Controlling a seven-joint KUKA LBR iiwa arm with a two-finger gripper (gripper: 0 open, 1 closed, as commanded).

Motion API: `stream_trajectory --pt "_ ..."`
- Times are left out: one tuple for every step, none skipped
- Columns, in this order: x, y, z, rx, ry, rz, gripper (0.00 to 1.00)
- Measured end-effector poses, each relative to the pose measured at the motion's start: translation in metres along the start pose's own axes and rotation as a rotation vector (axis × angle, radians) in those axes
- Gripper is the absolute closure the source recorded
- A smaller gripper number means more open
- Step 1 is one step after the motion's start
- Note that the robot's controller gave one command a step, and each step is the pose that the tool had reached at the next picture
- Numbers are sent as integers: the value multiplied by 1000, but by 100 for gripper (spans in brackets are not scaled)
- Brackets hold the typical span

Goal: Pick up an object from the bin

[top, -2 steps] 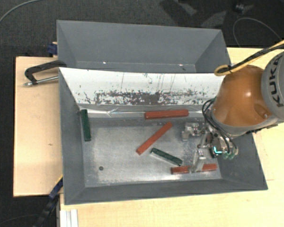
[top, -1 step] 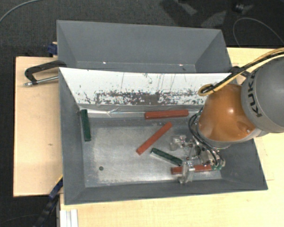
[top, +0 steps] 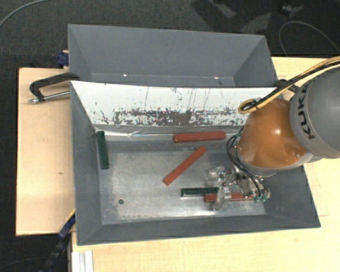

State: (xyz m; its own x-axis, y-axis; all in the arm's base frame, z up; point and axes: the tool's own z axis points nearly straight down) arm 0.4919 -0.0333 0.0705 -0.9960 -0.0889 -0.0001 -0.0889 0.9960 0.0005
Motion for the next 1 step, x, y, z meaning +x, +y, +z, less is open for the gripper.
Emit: stream_trajectory --pt "-11 -26 -160 3 -15 60 100"
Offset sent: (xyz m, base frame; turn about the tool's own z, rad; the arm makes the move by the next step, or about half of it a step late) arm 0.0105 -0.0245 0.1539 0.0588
